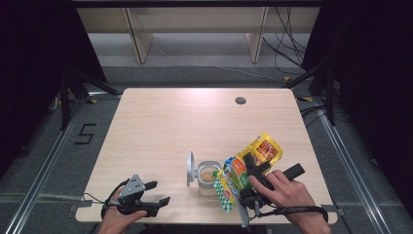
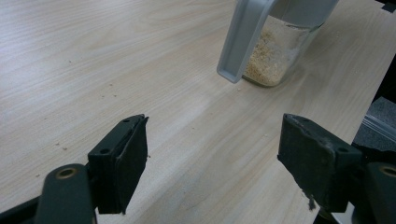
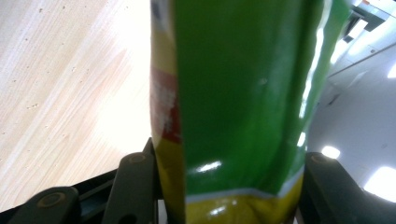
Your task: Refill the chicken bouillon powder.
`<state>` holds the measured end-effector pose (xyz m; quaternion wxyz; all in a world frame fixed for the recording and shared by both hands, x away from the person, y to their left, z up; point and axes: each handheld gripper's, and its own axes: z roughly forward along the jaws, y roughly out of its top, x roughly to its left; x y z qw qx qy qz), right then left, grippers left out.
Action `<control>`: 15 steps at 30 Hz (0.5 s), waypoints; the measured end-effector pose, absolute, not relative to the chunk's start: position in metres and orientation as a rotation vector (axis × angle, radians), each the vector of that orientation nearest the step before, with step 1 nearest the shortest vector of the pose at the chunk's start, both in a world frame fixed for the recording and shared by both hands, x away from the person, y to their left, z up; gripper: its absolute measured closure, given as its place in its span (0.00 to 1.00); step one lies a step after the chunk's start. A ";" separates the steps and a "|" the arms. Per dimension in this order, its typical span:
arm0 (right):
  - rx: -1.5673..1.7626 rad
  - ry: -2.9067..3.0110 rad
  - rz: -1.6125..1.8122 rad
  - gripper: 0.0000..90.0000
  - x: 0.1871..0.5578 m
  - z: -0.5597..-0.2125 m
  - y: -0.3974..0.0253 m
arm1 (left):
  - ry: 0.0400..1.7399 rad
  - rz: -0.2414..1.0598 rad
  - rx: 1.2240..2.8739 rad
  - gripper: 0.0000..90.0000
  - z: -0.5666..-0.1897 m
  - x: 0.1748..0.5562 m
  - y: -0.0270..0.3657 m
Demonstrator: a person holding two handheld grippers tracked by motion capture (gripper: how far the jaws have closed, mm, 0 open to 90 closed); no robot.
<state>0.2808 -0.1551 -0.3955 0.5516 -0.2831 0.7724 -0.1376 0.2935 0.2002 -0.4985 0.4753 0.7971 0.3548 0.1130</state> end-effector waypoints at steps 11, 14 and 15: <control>-0.665 1.831 -0.328 0.63 0.282 -0.396 -0.156 | 0.859 0.273 1.946 0.26 -0.499 0.294 0.200; -0.666 1.831 -0.326 0.63 0.282 -0.396 -0.156 | 0.864 0.278 1.950 0.26 -0.499 0.293 0.200; -0.666 1.830 -0.326 0.63 0.282 -0.396 -0.156 | 0.880 0.270 1.949 0.26 -0.499 0.293 0.200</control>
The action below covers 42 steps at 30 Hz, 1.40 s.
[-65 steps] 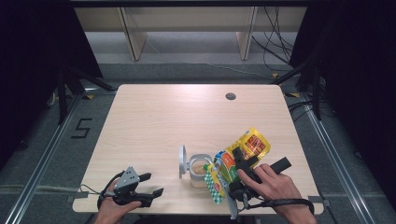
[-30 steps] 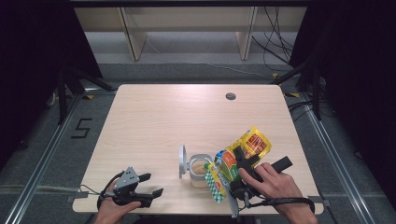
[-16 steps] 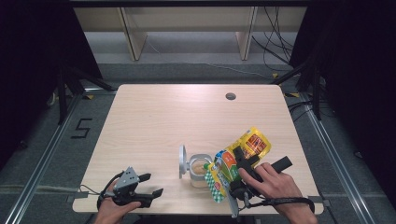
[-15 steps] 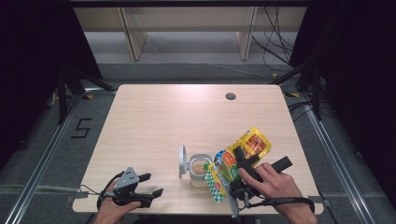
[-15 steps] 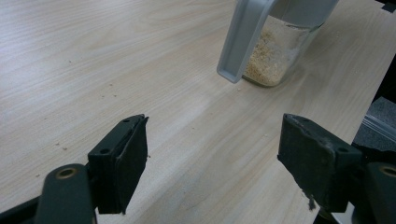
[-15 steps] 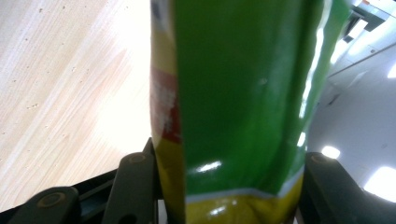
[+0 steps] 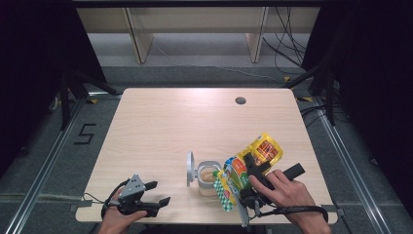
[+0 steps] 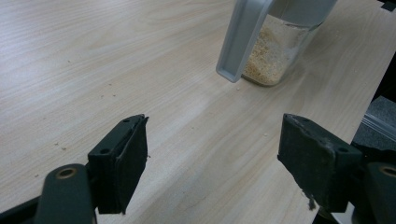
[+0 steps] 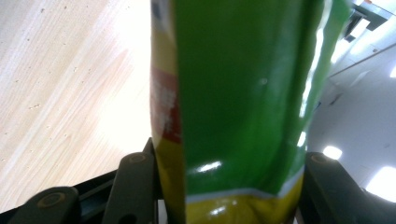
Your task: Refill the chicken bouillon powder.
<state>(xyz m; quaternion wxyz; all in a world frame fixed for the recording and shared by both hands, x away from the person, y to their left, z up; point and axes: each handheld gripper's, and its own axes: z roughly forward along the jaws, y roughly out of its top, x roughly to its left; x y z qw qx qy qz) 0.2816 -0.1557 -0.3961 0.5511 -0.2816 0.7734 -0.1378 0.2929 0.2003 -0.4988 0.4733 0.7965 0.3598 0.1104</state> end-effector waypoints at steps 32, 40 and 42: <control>-0.677 1.821 -0.318 0.63 0.279 -0.395 -0.153 | 0.856 0.284 1.959 0.26 -0.498 0.294 0.202; -0.648 1.831 -0.315 0.64 0.281 -0.397 -0.157 | 0.869 0.275 1.955 0.26 -0.498 0.293 0.202; -0.627 1.835 -0.302 0.64 0.279 -0.398 -0.157 | 0.878 0.269 1.934 0.26 -0.498 0.293 0.200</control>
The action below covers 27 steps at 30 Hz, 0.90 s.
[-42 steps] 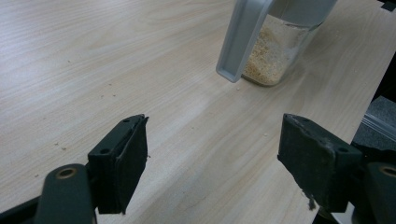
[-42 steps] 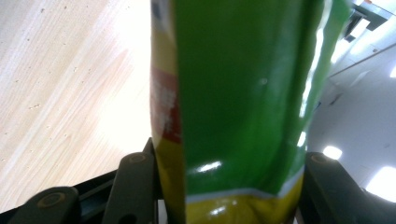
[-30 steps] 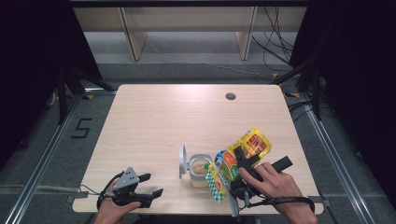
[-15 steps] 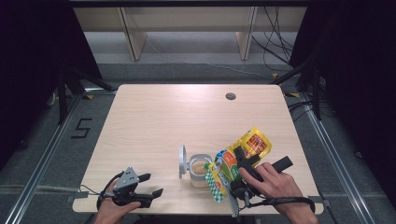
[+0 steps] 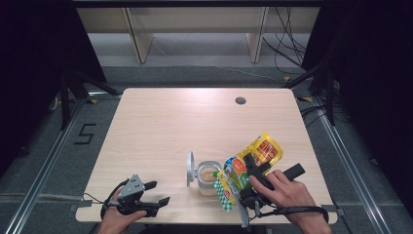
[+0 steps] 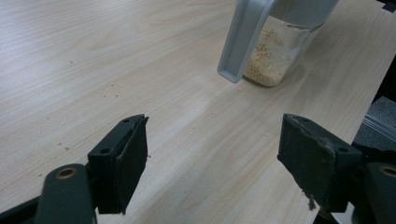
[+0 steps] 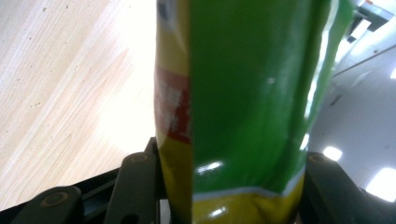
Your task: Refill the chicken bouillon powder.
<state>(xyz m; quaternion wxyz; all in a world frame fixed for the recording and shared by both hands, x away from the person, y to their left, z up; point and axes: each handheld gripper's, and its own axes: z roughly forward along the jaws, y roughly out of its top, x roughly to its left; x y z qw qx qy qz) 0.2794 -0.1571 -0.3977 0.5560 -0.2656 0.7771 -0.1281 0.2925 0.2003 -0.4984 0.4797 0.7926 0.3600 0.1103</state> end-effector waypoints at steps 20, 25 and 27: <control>-0.661 1.839 -0.298 0.67 0.279 -0.394 -0.157 | 0.873 0.283 1.952 0.26 -0.498 0.293 0.202; -0.663 1.835 -0.293 0.69 0.279 -0.393 -0.159 | 0.849 0.289 1.963 0.26 -0.497 0.294 0.203; -0.660 1.836 -0.288 0.69 0.279 -0.393 -0.160 | 0.852 0.288 1.962 0.26 -0.497 0.294 0.203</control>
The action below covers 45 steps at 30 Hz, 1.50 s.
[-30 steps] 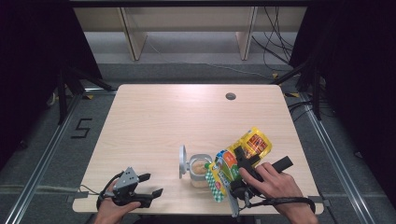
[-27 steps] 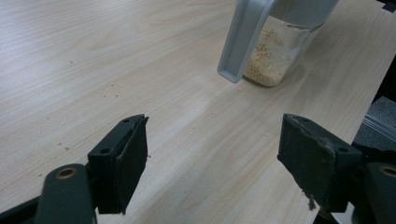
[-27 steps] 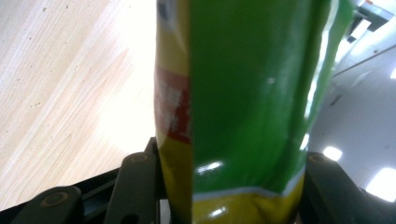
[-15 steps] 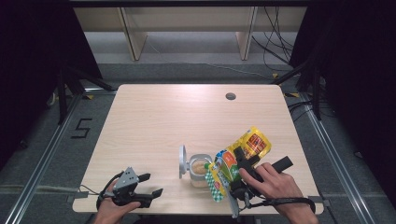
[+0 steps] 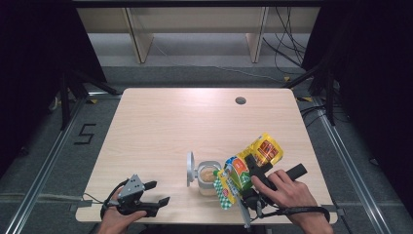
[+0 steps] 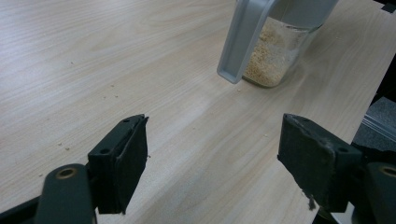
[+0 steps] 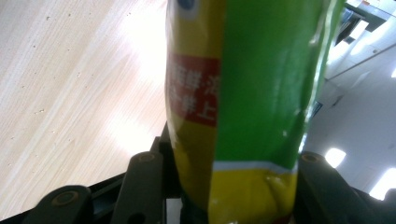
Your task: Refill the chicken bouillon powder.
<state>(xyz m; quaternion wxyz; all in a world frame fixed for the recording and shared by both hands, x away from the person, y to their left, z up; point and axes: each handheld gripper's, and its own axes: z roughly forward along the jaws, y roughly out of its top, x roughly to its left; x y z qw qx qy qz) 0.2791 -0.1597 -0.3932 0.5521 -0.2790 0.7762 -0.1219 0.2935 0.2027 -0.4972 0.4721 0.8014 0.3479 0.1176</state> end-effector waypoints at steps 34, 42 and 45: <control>-0.653 1.837 -0.262 0.71 0.277 -0.387 -0.163 | 0.858 0.281 1.947 0.26 -0.498 0.293 0.202; -0.646 1.837 -0.241 0.71 0.277 -0.388 -0.163 | 0.856 0.285 1.958 0.26 -0.498 0.294 0.203; -0.648 1.834 -0.247 0.71 0.276 -0.388 -0.162 | 0.858 0.283 1.950 0.26 -0.498 0.294 0.202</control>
